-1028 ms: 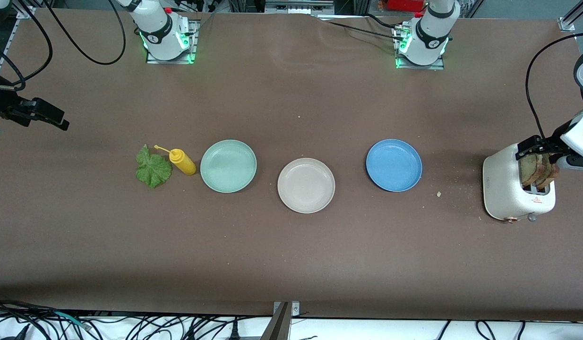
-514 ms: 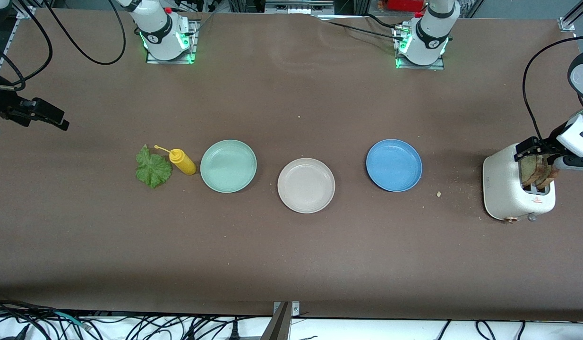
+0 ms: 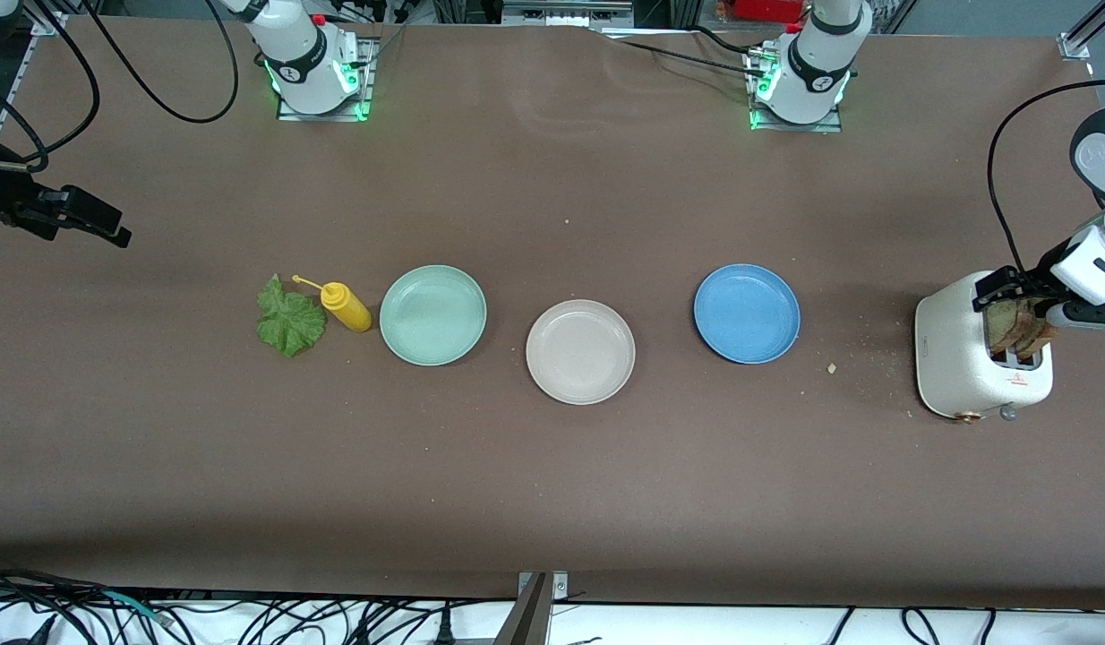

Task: Make sandwich in beige plate with both arms
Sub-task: 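Lower the left gripper onto the toaster and grasp a bread slice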

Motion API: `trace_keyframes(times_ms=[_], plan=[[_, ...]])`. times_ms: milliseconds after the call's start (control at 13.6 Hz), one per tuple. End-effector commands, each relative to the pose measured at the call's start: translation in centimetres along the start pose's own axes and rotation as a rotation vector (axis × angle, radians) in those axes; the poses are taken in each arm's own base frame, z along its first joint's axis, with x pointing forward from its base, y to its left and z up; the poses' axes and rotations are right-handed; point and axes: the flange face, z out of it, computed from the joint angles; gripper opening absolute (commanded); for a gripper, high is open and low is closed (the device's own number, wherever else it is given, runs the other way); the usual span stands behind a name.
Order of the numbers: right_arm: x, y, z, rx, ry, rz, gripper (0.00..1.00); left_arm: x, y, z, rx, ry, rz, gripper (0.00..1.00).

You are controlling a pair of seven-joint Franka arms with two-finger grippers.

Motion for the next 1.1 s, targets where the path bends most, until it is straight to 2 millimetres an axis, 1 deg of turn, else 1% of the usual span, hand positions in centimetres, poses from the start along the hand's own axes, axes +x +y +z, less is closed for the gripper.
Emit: trace_keyframes(times_ms=[0, 147, 220, 367, 441, 588, 661, 735, 882, 955, 1028], plan=[[0.2, 0.1, -0.6, 0.005, 0.004, -0.003, 1.00, -0.1, -0.3, 0.5, 0.004, 0.012, 0.015, 0.96], [0.1, 0.1, -0.6, 0.005, 0.005, -0.003, 1.00, -0.1, -0.9, 0.9, 0.006, 0.017, 0.005, 0.88], [0.2, 0.1, -0.6, 0.005, 0.005, -0.003, 1.00, -0.2, -1.0, 1.3, 0.004, 0.010, 0.001, 0.85], [0.2, 0.1, -0.6, 0.005, 0.005, -0.003, 1.00, -0.4, -1.7, 2.1, 0.001, -0.002, -0.011, 0.71], [0.1, 0.1, -0.7, 0.005, 0.007, -0.003, 1.00, -0.4, -1.8, 2.0, 0.001, -0.001, -0.009, 0.63], [0.2, 0.0, -0.6, 0.005, 0.005, -0.004, 1.00, -0.4, -2.0, 1.9, 0.001, -0.001, -0.003, 0.42], [0.2, 0.0, -0.6, 0.005, 0.005, -0.004, 1.00, -0.3, -1.9, 1.8, 0.000, 0.000, -0.001, 0.34], [0.1, 0.0, -0.7, 0.004, 0.007, -0.005, 1.00, -0.3, -2.0, 1.7, 0.006, -0.005, 0.007, 0.28], [0.1, 0.0, -0.7, 0.005, 0.008, -0.004, 1.00, -0.2, -1.8, 1.5, 0.008, -0.001, 0.011, 0.22], [0.1, 0.0, -0.7, 0.005, 0.008, -0.004, 1.00, -0.1, -1.8, 1.2, 0.009, 0.002, 0.012, 0.16], [0.1, 0.0, -0.7, 0.005, 0.008, -0.004, 1.00, 0.0, -1.6, 1.1, 0.011, 0.005, 0.013, 0.13]])
